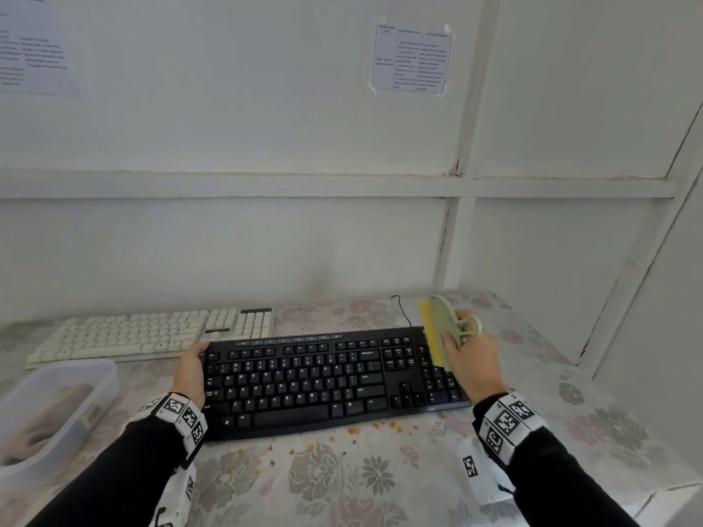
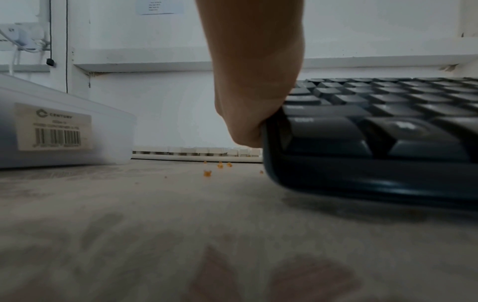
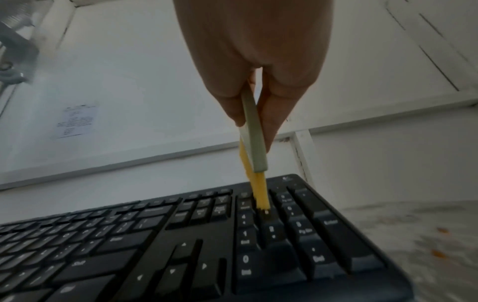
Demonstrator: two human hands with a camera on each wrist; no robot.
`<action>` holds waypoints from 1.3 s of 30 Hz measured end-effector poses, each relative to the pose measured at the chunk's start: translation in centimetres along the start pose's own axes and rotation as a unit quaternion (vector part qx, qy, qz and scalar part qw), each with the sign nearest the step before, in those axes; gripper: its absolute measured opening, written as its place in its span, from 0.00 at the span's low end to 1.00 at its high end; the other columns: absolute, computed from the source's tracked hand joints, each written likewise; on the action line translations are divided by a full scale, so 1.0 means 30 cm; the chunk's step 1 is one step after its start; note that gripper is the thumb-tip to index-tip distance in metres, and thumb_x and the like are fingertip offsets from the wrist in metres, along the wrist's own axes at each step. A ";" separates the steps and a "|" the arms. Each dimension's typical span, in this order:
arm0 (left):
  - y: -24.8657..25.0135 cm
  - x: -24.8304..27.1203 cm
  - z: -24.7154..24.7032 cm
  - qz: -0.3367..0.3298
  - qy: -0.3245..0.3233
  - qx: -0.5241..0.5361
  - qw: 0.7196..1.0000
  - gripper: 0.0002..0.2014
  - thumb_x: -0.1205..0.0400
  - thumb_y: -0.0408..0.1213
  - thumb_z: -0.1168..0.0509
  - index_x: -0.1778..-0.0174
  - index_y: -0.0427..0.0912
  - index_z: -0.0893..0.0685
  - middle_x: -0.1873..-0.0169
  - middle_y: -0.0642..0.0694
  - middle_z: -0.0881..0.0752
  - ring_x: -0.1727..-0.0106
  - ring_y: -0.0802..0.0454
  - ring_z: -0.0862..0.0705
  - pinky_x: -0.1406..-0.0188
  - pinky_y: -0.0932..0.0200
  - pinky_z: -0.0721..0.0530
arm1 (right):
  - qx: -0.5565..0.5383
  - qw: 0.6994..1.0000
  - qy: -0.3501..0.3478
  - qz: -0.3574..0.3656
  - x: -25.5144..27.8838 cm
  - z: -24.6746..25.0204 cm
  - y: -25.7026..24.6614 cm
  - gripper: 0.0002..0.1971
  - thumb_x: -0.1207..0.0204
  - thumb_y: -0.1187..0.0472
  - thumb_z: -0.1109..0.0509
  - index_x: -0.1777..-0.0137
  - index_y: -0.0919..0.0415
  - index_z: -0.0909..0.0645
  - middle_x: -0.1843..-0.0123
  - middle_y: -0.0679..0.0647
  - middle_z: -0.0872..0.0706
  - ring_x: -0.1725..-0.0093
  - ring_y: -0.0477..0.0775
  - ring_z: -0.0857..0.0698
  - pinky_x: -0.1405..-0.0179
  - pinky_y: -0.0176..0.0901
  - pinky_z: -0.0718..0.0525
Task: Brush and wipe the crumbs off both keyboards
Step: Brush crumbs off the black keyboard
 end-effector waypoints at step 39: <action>0.017 0.074 -0.013 0.005 0.018 0.009 1.000 0.15 0.16 0.45 0.46 0.63 0.43 0.21 0.82 0.46 0.16 0.67 0.45 0.22 0.66 0.54 0.25 | 0.172 0.972 -0.112 -0.116 0.073 -0.016 0.151 0.16 0.21 0.63 0.38 0.70 0.58 0.36 0.73 0.50 0.29 0.75 0.43 0.30 0.82 0.30 0.37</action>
Point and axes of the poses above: each hand's wrist, its own x-axis away from the middle knuckle, its own z-axis out of the back of the hand, y = z × x, the point moved 8 cm from there along -x, towards the middle knuckle
